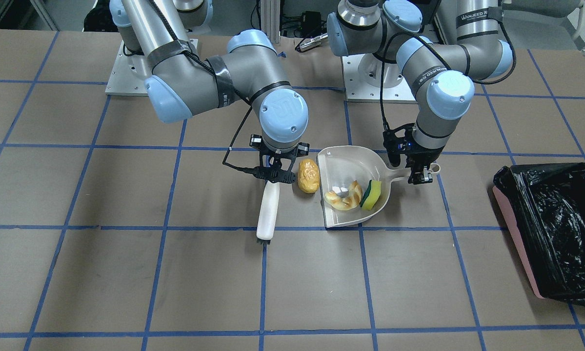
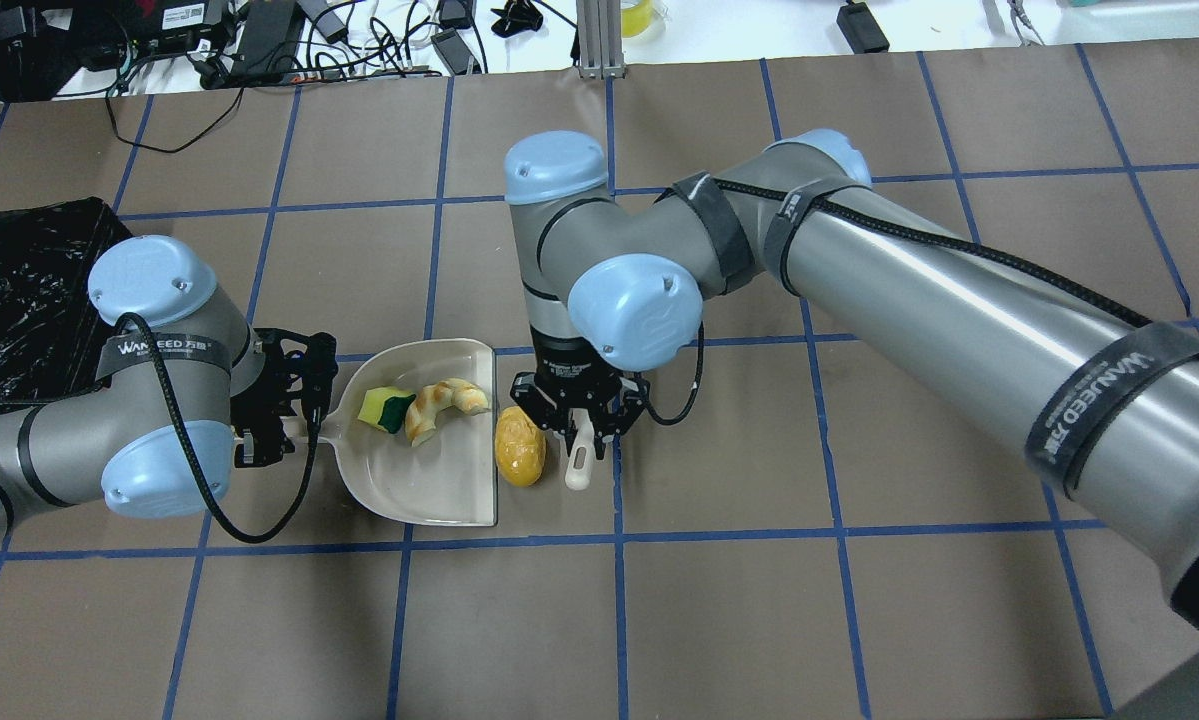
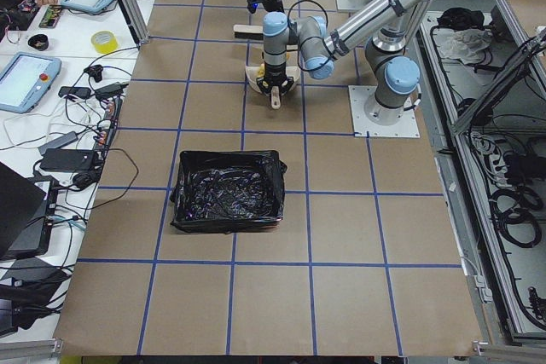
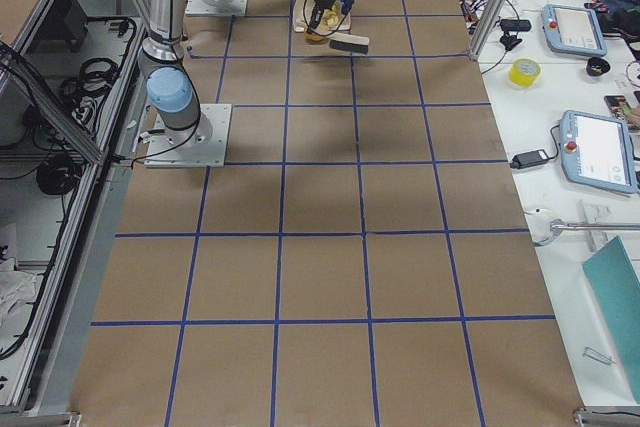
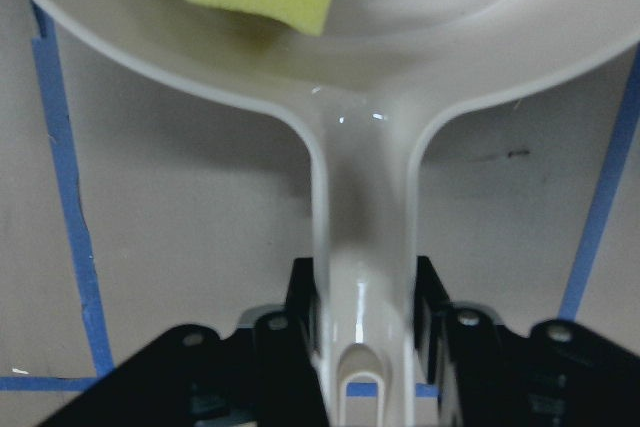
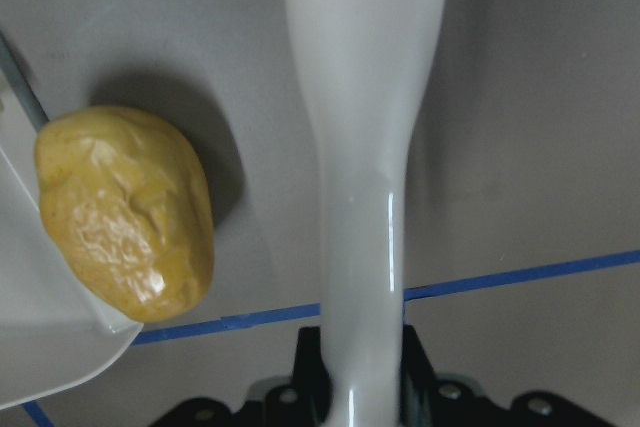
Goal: Sweep and dump trash into bin
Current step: 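Sweep the yellow potato into the dustpan with the right gripper's brush, then return the brush to its spot and release it with the right gripper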
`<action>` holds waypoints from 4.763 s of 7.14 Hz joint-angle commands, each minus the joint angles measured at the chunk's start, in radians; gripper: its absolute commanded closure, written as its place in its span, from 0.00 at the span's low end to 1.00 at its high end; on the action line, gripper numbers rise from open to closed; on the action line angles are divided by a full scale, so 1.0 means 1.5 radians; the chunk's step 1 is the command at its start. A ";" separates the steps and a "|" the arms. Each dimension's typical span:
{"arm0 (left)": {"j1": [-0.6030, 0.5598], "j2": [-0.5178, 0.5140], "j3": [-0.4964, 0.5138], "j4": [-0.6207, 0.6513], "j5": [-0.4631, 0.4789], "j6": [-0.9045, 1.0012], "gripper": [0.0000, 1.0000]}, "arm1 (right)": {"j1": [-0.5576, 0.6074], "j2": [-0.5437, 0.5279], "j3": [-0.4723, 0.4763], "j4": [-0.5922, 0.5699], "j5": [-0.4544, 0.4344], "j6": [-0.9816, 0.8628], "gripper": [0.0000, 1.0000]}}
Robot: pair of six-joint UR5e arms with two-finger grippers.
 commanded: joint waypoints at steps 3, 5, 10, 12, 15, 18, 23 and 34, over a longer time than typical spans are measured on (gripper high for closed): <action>0.000 -0.002 0.003 0.000 -0.001 0.000 1.00 | 0.107 0.004 0.027 -0.064 0.093 0.097 1.00; 0.000 -0.002 0.004 0.000 -0.001 0.000 1.00 | 0.108 0.019 0.018 -0.172 0.153 0.097 1.00; 0.000 -0.001 0.003 0.000 -0.001 0.000 1.00 | 0.071 0.016 -0.020 -0.154 0.086 0.039 1.00; 0.000 -0.003 0.003 0.000 -0.001 0.000 1.00 | 0.034 -0.028 -0.028 -0.047 0.024 -0.024 1.00; 0.000 -0.004 0.006 0.000 -0.002 0.000 1.00 | -0.173 -0.077 -0.030 -0.016 -0.056 -0.224 1.00; 0.000 -0.005 0.006 0.000 -0.003 0.000 1.00 | -0.406 -0.051 -0.029 -0.018 -0.139 -0.439 1.00; 0.000 -0.005 0.006 0.000 -0.003 0.001 1.00 | -0.561 0.031 -0.029 -0.079 -0.177 -0.651 1.00; 0.014 -0.012 0.031 0.004 -0.048 -0.017 1.00 | -0.562 -0.163 -0.032 -0.020 -0.187 -0.648 0.00</action>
